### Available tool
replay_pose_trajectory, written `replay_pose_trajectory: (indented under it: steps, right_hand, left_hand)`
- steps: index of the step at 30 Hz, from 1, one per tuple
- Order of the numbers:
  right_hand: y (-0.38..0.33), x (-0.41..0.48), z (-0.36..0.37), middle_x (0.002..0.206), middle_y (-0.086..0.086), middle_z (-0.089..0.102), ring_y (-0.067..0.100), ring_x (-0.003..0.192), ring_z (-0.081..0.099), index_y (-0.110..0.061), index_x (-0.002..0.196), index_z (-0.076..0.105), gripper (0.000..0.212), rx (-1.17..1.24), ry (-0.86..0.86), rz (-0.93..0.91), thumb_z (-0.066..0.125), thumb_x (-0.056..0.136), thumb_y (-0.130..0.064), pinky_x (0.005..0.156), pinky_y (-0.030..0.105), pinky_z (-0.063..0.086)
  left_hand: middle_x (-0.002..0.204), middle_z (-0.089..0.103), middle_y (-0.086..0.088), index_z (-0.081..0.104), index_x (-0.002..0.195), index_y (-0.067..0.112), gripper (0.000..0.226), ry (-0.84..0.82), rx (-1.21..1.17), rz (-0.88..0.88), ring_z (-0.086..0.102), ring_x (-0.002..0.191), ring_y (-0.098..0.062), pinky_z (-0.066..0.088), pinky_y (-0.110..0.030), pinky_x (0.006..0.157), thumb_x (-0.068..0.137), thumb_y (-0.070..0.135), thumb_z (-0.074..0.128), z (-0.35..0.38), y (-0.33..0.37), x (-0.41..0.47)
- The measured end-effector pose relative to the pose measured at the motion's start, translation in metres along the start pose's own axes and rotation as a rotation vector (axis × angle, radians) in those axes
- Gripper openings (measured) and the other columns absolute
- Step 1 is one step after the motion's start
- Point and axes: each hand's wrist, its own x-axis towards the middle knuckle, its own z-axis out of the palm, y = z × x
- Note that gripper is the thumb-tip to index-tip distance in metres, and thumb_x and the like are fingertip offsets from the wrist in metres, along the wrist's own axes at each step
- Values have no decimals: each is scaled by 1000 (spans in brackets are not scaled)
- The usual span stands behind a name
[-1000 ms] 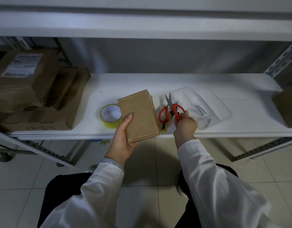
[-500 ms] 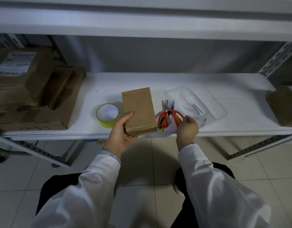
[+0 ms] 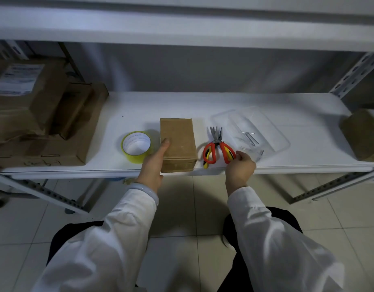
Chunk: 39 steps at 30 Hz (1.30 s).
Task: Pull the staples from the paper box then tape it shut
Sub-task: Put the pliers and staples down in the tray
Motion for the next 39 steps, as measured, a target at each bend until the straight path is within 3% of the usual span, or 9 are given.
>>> replay_pose_trajectory:
  steps: [7,11,16,20,23,26,29,33,39]
  right_hand:
    - [-7,-5,-2,126,19,53,36,108,57,-5,123,59,31,19,-13,-9,41,98,-11,102,41,45]
    - [-22,-15,-3,127,15,48,29,106,56,-3,124,56,32,-10,-34,-120,41,96,-8,91,23,37]
    - [-48,-46,8,81,3,59,14,72,56,-18,77,62,24,-124,-310,-348,48,94,-27,72,26,44]
    - [-54,-67,16,111,4,66,18,98,58,-10,116,63,32,-196,-644,-321,51,95,-32,82,21,43]
    - [-49,-75,21,112,-1,61,22,112,58,-11,118,65,35,-2,-618,-382,64,87,-28,85,16,43]
    - [-50,-76,24,143,1,39,22,133,40,-22,123,63,48,57,-653,-338,75,77,-30,108,37,37]
    - [-49,-75,24,145,7,32,23,133,37,-15,126,59,53,22,-717,-418,76,76,-13,109,33,37]
    - [-47,-74,20,152,6,14,20,139,20,-20,144,31,87,-237,-672,-638,80,72,-21,109,27,24]
    - [-43,-69,18,142,1,33,16,130,29,-23,140,30,85,-179,-594,-697,79,71,-14,100,24,30]
  left_hand:
    - [112,60,5,54,103,23,32,36,64,48,53,109,-16,39,-32,97,87,51,54,2,1,-3]
    - [122,61,3,58,107,25,28,10,27,45,53,114,-17,35,-35,102,92,47,48,-3,0,-3]
    - [112,57,0,55,92,25,20,17,155,34,52,104,-18,33,-33,88,94,41,44,-10,3,-7]
    - [104,57,-3,54,99,25,16,10,95,53,55,83,-13,42,-28,76,98,34,41,-10,3,-6]
    - [118,54,-9,47,125,17,29,-7,-53,40,57,108,-26,44,-32,89,101,27,33,-12,3,-6]
    - [129,52,-12,42,133,11,36,-15,-78,-1,55,112,-29,41,-34,93,103,22,28,-13,-1,-4]
    - [107,54,-5,55,109,17,29,12,7,-18,54,78,-13,42,-26,72,101,18,28,-13,-8,-4]
    - [83,59,0,51,89,23,17,-34,61,-3,53,75,-10,39,-28,76,97,15,39,-11,-9,-3]
    - [100,61,-6,55,112,22,29,-105,-79,8,58,95,-22,41,-35,88,97,41,39,-9,5,-5]
